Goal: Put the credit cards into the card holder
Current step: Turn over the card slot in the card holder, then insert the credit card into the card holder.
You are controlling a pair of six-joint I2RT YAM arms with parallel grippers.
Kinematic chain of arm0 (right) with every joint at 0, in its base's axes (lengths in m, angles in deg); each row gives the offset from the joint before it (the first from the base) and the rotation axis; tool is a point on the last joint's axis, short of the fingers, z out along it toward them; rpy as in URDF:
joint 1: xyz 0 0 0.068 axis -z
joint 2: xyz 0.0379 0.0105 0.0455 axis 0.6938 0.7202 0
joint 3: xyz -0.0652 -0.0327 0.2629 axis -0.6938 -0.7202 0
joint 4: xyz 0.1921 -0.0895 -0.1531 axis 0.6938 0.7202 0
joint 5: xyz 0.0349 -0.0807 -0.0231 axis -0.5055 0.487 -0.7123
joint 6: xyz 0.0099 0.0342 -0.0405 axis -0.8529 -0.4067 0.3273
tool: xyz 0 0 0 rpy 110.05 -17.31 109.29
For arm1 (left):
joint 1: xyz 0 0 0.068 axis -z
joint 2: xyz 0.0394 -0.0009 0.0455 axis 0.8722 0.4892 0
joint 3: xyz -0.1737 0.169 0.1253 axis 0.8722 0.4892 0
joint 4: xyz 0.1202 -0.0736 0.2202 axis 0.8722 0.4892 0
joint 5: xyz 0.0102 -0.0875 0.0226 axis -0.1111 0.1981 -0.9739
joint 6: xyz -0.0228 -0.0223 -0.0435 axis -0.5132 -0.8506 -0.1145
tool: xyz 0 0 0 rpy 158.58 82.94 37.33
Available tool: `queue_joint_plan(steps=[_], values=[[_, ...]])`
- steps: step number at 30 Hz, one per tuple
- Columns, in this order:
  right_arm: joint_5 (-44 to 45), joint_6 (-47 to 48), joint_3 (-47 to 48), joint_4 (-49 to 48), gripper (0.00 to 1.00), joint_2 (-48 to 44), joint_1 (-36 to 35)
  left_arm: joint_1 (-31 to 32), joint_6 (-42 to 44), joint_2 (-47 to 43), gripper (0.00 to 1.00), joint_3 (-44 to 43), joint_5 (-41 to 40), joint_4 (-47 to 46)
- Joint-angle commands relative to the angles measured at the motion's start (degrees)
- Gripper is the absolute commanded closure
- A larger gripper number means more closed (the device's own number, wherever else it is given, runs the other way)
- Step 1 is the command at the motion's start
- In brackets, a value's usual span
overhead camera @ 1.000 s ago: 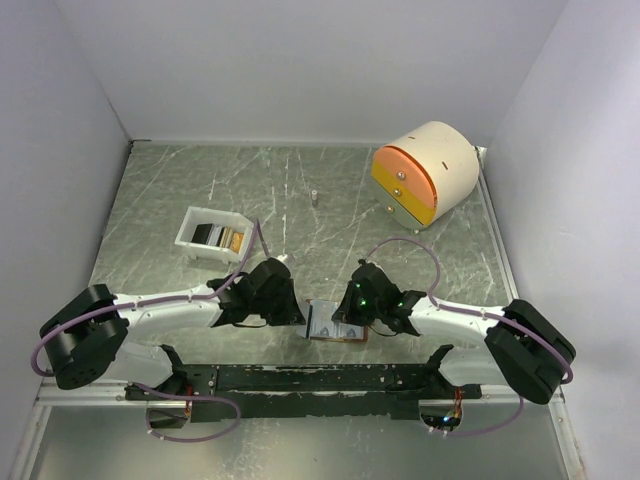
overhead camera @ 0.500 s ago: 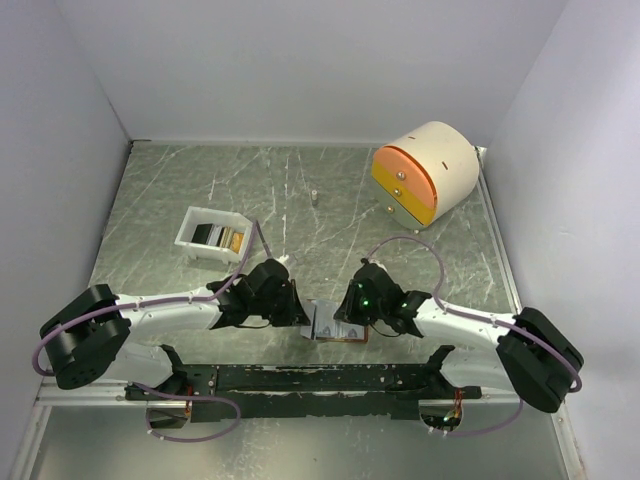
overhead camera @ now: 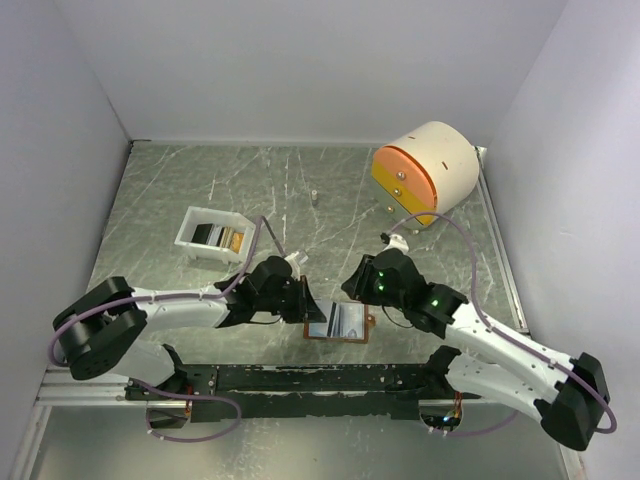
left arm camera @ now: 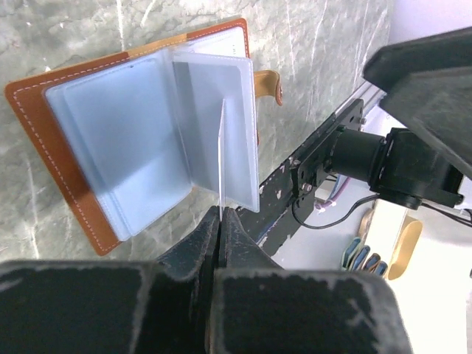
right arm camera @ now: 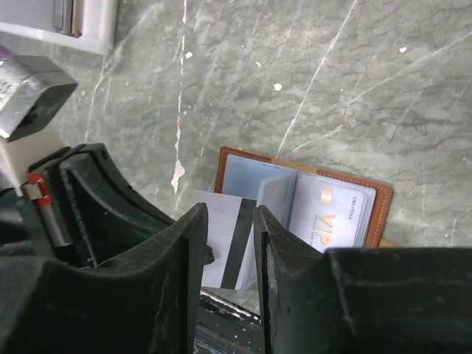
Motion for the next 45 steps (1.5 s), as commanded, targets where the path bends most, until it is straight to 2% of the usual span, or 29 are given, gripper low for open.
queue_joint_plan(steps=[1,5,11,15,18,29,35,45], values=[[0.5,0.4,-0.7,3.9,0.68,-3.3,-0.1,0.2,-0.8,1.4,0.93,-1.3,2.8,-6.0],[-0.3,-0.3,-2.6,3.0,0.68,-3.2,-0.1,0.2,0.4,2.1,0.93,-2.1,0.8,-3.0],[-0.7,-0.7,-3.4,3.2,0.7,-2.6,-0.2,0.2,-0.6,5.7,0.93,-2.2,3.6,-7.7],[-1.1,-0.9,-4.2,2.7,0.71,-2.6,-0.1,0.2,0.6,6.0,0.93,-3.7,1.1,-2.9],[-1.7,-1.0,-5.5,1.6,0.72,-1.3,-0.1,0.2,1.1,5.9,0.93,-4.1,-0.1,-0.6],[-2.5,-0.2,-9.0,-2.8,0.78,5.3,-0.1,0.2,-0.9,7.3,0.93,-2.2,0.4,-4.1],[-2.2,-0.2,-10.5,-3.5,0.78,7.6,-0.1,-0.1,0.6,7.5,0.93,-3.6,-1.6,0.8],[-1.8,-1.5,-11.6,-4.3,0.78,10.4,-0.1,-0.6,-0.1,8.2,0.93,-2.7,-2.1,1.3]])
